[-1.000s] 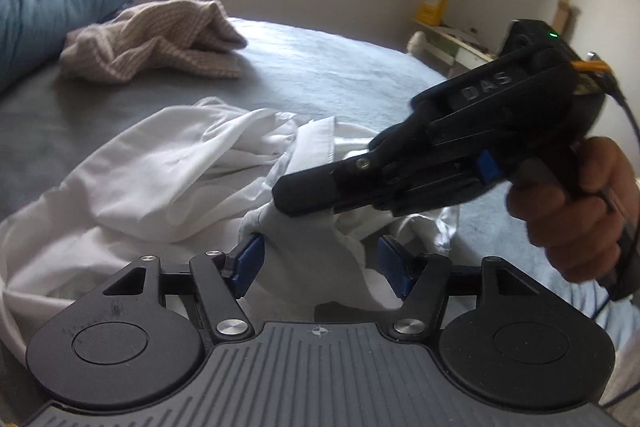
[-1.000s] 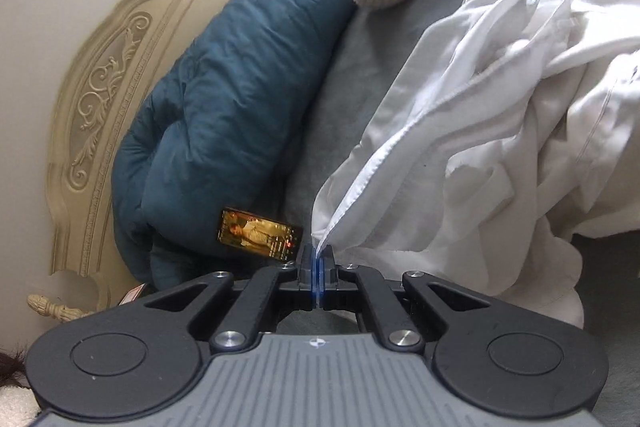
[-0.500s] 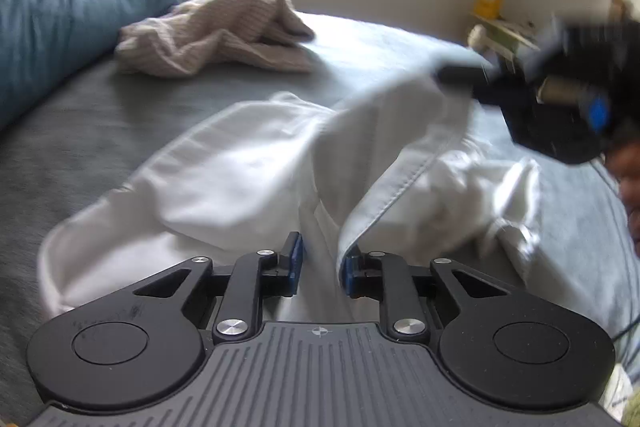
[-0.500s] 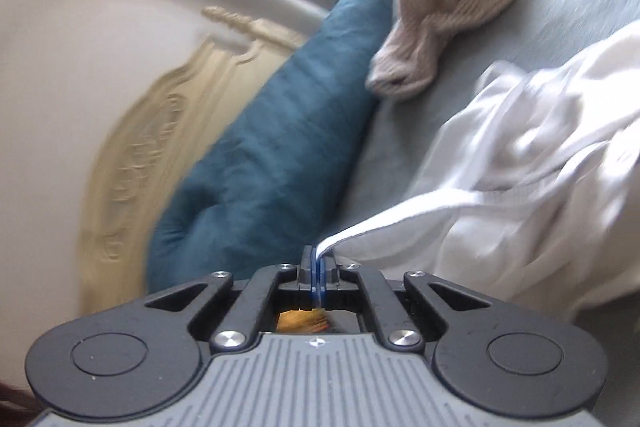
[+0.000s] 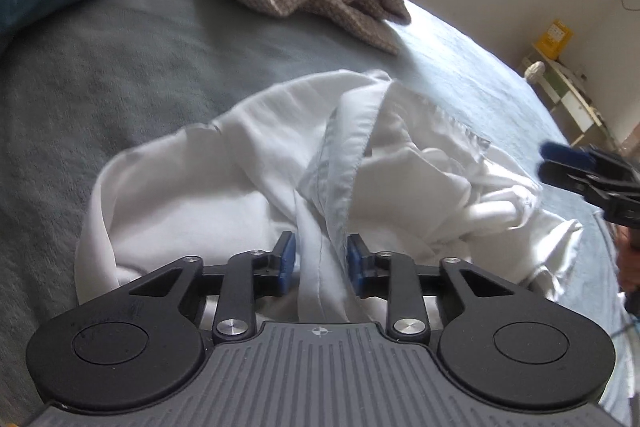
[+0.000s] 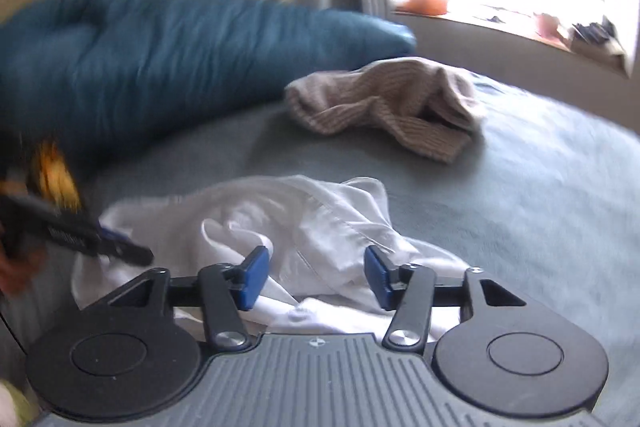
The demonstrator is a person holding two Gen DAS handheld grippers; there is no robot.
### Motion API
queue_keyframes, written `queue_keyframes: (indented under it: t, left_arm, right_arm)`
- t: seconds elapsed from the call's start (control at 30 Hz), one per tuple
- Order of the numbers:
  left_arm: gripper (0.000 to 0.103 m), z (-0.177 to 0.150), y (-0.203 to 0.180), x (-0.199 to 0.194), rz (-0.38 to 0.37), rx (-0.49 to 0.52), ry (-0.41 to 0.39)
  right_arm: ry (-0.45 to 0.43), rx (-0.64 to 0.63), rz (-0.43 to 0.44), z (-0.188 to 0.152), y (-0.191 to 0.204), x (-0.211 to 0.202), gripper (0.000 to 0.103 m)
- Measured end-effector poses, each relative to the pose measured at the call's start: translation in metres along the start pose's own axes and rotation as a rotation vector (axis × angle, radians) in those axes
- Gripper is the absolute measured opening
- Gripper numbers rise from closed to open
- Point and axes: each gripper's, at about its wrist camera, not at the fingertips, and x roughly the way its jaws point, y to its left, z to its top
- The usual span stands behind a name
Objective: Fold clothes
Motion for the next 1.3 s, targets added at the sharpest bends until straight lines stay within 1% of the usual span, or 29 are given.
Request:
queue_keyframes:
  t: [0.07,0.13,0.17,0.23,0.27,0.3,0.33,0.37,0.4,0.5,0.67,0.8,0.9,1.0,1.07,1.17,1.23,1.27,1.3]
  left_arm:
    - [0.040,-0.003,0.001,-0.002,-0.019,-0.013,0.002]
    - [0.040,-0.005,-0.001,-0.001,-0.037,-0.023,0.004]
    - [0.040,-0.007,-0.002,0.000,-0.037,-0.022,0.006]
    - [0.039,-0.010,-0.007,0.006,-0.006,-0.005,0.014]
    - [0.032,-0.011,-0.009,0.010,0.017,0.007,0.018]
    - [0.021,-0.012,-0.011,0.012,0.038,0.016,0.022]
    - [0.016,-0.013,-0.012,0.012,0.052,0.018,0.014]
    - [0.009,-0.013,-0.014,0.011,0.065,0.017,0.002]
    - [0.006,-0.013,-0.014,0.008,0.069,0.018,-0.015]
    - [0.002,-0.011,-0.013,-0.008,0.079,0.040,-0.073]
    - [0.002,-0.008,-0.016,-0.050,0.048,0.128,-0.162]
    - [0.002,-0.007,-0.023,-0.077,0.010,0.203,-0.226]
    - [0.001,-0.008,-0.025,-0.100,-0.051,0.218,-0.297]
    - [0.001,-0.006,-0.026,-0.123,-0.126,0.219,-0.376]
    - [0.001,-0.005,-0.029,-0.136,-0.151,0.221,-0.405]
    - [0.001,-0.005,-0.034,-0.153,-0.171,0.240,-0.437]
    - [0.001,-0.008,-0.037,-0.163,-0.178,0.253,-0.453]
    - [0.001,-0.009,-0.038,-0.168,-0.181,0.256,-0.457]
    - [0.001,-0.011,-0.039,-0.172,-0.183,0.259,-0.461]
  right_arm:
    - [0.023,-0.052,0.008,0.010,0.006,0.014,0.063]
    - [0.044,-0.083,0.010,0.019,0.008,0.028,0.063]
    - [0.056,-0.106,0.009,0.023,0.010,0.037,0.063]
    - [0.084,-0.157,0.007,0.028,0.016,0.054,0.063]
    - [0.097,-0.183,0.006,0.031,0.018,0.062,0.063]
    - [0.111,-0.208,0.005,0.034,0.021,0.071,0.063]
    - [0.124,-0.234,0.004,0.037,0.024,0.079,0.063]
    - [0.130,-0.244,0.009,0.039,0.026,0.085,0.063]
    - [0.131,-0.247,0.019,0.040,0.028,0.090,0.063]
    - [0.120,-0.256,0.049,0.043,0.035,0.098,0.063]
    - [0.083,-0.290,0.117,0.044,0.047,0.104,0.063]
    - [0.084,-0.323,0.164,0.046,0.059,0.114,0.063]
    - [0.090,-0.359,0.189,0.047,0.070,0.121,0.064]
    - [0.143,-0.396,0.192,0.042,0.076,0.133,0.064]
    - [0.164,-0.401,0.182,0.037,0.075,0.137,0.064]
    - [0.165,-0.378,0.232,0.035,0.072,0.132,0.064]
    - [0.163,-0.360,0.271,0.034,0.071,0.128,0.067]
    - [0.158,-0.366,0.289,0.033,0.072,0.126,0.076]
    - [0.146,-0.388,0.281,0.031,0.076,0.125,0.082]
